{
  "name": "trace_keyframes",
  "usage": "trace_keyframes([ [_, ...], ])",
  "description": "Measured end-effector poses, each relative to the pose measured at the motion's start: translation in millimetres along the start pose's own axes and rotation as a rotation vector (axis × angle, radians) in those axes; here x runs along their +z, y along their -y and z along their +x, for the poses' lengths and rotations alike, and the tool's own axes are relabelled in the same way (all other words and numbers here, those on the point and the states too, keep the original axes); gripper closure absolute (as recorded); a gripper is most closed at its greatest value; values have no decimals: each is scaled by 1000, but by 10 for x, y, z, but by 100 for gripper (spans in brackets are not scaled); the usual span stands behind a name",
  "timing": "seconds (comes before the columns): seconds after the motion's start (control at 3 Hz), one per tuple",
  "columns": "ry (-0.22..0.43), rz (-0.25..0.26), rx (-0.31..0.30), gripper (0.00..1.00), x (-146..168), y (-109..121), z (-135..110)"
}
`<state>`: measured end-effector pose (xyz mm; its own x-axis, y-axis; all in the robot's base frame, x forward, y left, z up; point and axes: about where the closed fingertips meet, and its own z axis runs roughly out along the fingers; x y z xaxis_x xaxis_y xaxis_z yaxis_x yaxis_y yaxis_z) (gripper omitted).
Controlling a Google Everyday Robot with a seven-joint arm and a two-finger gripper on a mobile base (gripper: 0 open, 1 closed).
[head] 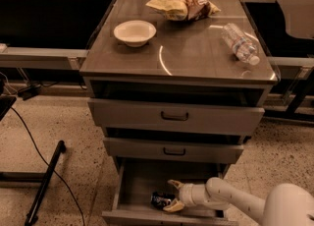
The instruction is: Pick pepsi can from bottom drawer and place on counter
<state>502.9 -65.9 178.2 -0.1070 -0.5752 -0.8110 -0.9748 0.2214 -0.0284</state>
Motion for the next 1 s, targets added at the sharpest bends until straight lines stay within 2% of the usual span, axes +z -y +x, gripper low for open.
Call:
trace_keyframes([
  [0.33, -31, -9, -12, 26, 144, -51, 250],
  [0.67, -76, 0, -23, 27, 223, -44, 393],
  [1.0, -111, 6, -28, 45, 279, -21, 517],
])
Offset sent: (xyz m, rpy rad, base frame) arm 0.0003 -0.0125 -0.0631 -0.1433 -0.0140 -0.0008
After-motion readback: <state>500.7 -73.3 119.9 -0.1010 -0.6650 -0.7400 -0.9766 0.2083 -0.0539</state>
